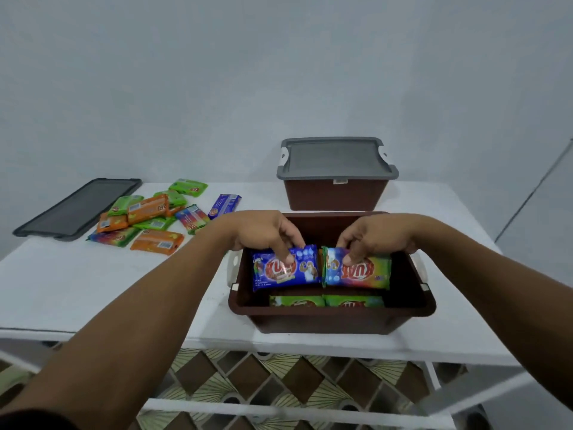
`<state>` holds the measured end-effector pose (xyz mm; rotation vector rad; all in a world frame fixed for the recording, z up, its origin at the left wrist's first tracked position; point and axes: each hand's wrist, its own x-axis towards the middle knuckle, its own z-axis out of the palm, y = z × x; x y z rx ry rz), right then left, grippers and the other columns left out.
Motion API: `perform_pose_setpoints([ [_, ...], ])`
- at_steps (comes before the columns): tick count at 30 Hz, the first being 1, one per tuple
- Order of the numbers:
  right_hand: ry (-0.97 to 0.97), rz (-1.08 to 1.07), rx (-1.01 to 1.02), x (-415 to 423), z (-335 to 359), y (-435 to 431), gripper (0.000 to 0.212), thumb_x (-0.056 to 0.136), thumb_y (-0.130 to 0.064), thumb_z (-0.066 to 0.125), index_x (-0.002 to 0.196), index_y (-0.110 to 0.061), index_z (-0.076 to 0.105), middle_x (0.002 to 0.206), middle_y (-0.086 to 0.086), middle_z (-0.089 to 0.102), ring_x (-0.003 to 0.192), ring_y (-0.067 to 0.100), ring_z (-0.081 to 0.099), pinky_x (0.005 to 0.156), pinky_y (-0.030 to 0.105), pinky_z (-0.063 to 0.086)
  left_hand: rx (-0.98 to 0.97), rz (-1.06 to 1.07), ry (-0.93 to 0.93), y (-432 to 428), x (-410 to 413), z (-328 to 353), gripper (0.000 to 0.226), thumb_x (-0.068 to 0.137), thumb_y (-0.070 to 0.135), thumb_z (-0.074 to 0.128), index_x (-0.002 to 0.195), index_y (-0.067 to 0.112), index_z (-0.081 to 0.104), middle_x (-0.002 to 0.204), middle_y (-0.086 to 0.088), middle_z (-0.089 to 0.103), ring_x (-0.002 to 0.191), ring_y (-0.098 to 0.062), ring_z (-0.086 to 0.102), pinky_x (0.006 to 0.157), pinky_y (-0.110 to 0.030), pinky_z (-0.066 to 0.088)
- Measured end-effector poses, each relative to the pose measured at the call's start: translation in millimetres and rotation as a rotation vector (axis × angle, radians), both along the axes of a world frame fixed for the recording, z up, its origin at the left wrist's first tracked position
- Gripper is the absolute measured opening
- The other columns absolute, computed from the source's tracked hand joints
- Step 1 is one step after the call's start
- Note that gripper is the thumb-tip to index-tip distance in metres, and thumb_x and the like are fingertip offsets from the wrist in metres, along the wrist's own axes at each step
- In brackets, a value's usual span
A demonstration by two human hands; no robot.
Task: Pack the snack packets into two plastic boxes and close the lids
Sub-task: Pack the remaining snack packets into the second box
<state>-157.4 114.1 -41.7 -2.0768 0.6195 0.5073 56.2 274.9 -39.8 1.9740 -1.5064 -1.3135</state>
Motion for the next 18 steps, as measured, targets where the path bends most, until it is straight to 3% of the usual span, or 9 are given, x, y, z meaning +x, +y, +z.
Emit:
perform_pose_setpoints([
  [4,0.107,0.092,-0.064,0.2,-16.0,6.8,0.018,0.091,-0.012,0.070,0.105,-0.022,0.074,0.103,0.002,0.077,0.097,0.021,0.074,0.095,0.044,0.057,0.093,-0.079,-0.135,-7.1,-12.3,-5.8,0.034,0.085,0.003,0.075,0.117,0.015,0.072,0.104,-0.005,0.077,0.100,-0.024,0.072,0.085,-0.034,0.057],
  [8,0.161,0.118,-0.091,5.4,-21.4,4.6,0.020,0.090,-0.009,0.070,0.100,-0.026,0.073,0.103,-0.001,0.074,0.097,0.019,0.071,0.096,0.043,0.056,0.176,-0.090,-0.103,-12.0,-17.2,-16.7,0.032,0.087,0.008,0.075,0.117,0.016,0.072,0.109,-0.004,0.077,0.106,-0.026,0.072,0.092,-0.043,0.057],
  [14,0.195,0.146,-0.091,11.8,-37.0,6.4,0.024,0.090,-0.013,0.071,0.112,-0.022,0.074,0.105,-0.002,0.074,0.096,0.016,0.070,0.088,0.033,0.057,0.232,-0.179,-0.123,-13.8,-28.1,-35.0,0.023,0.087,0.012,0.076,0.108,0.019,0.071,0.089,0.009,0.077,0.091,-0.013,0.069,0.088,-0.041,0.053],
  [18,0.162,0.143,-0.113,12.8,-38.8,3.4,0.023,0.088,-0.016,0.073,0.108,-0.027,0.076,0.105,-0.007,0.074,0.097,0.013,0.069,0.084,0.028,0.055,0.220,-0.180,-0.157,-14.0,-28.1,-36.0,0.023,0.087,0.015,0.077,0.109,0.019,0.074,0.098,0.007,0.078,0.097,-0.015,0.071,0.090,-0.042,0.056],
])
